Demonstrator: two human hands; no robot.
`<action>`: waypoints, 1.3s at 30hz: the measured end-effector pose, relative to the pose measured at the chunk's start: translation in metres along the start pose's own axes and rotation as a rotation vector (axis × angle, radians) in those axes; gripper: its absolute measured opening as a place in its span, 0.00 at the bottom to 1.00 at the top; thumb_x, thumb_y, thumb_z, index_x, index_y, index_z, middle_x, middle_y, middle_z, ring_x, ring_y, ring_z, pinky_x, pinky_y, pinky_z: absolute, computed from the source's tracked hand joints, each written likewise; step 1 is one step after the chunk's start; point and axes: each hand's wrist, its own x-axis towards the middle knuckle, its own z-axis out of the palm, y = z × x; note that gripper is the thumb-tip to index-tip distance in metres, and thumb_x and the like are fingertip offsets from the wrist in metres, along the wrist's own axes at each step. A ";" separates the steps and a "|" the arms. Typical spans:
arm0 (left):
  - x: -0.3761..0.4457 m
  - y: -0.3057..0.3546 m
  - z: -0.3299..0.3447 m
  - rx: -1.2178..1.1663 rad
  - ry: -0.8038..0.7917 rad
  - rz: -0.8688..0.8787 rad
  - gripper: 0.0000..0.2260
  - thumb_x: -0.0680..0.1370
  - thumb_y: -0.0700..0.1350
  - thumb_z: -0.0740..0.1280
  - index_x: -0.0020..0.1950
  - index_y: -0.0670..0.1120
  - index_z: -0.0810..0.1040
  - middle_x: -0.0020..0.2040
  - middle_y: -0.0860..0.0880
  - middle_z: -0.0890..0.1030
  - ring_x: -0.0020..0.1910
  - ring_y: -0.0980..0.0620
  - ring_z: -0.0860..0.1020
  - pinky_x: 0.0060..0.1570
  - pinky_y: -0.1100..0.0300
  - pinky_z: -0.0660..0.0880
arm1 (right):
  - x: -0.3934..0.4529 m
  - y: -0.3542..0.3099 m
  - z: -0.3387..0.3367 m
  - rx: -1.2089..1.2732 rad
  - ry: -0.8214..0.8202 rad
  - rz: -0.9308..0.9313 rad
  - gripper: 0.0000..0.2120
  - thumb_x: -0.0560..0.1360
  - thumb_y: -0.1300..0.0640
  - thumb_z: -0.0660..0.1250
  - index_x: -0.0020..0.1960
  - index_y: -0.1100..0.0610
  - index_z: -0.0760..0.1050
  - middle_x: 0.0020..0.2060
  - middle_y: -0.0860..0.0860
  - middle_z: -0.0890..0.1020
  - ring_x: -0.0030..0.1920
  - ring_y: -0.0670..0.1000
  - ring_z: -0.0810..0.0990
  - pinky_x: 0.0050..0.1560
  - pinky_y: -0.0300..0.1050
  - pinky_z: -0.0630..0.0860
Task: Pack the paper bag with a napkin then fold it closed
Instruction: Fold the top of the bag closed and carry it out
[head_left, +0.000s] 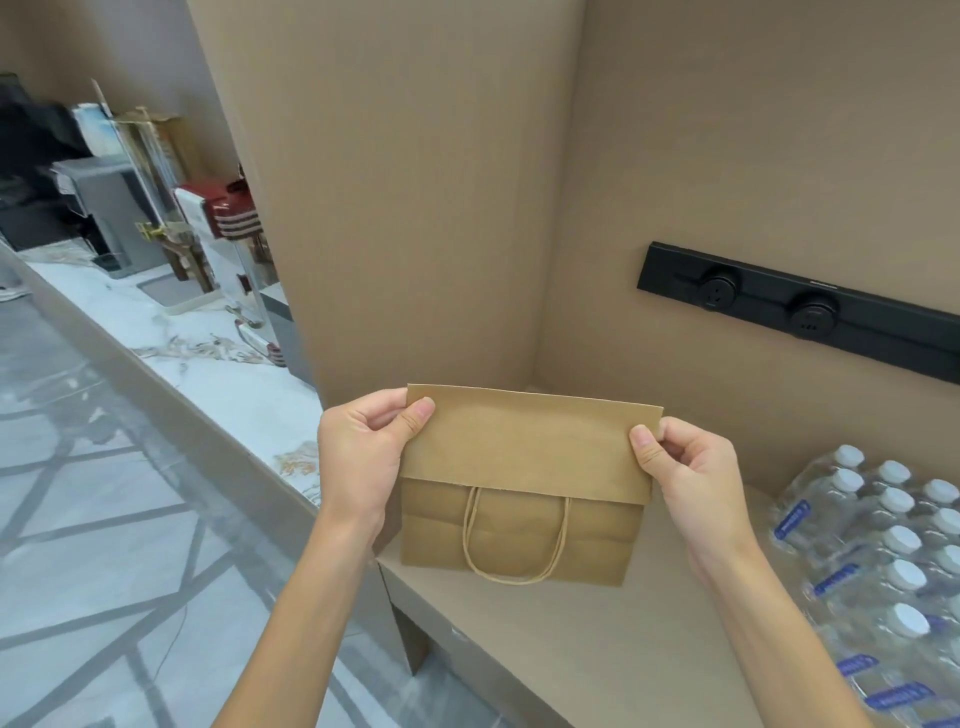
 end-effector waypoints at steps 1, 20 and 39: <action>0.000 0.000 -0.009 0.005 0.004 0.002 0.15 0.75 0.34 0.73 0.40 0.55 0.89 0.39 0.53 0.89 0.38 0.57 0.86 0.38 0.66 0.80 | -0.003 0.000 0.008 -0.004 -0.005 -0.003 0.13 0.81 0.63 0.65 0.41 0.70 0.76 0.37 0.56 0.80 0.39 0.51 0.75 0.41 0.46 0.71; 0.035 -0.003 -0.239 -0.007 0.044 -0.007 0.18 0.75 0.34 0.72 0.39 0.58 0.89 0.38 0.56 0.88 0.37 0.60 0.85 0.40 0.67 0.80 | -0.091 -0.019 0.235 -0.027 0.015 0.041 0.09 0.80 0.66 0.66 0.44 0.64 0.82 0.38 0.52 0.85 0.39 0.48 0.80 0.43 0.40 0.77; 0.175 -0.052 -0.335 0.023 0.106 -0.110 0.12 0.76 0.32 0.71 0.43 0.49 0.87 0.38 0.54 0.88 0.37 0.59 0.85 0.38 0.69 0.80 | -0.017 0.025 0.386 -0.096 -0.006 0.098 0.12 0.79 0.61 0.70 0.44 0.71 0.77 0.42 0.70 0.80 0.41 0.62 0.78 0.53 0.64 0.76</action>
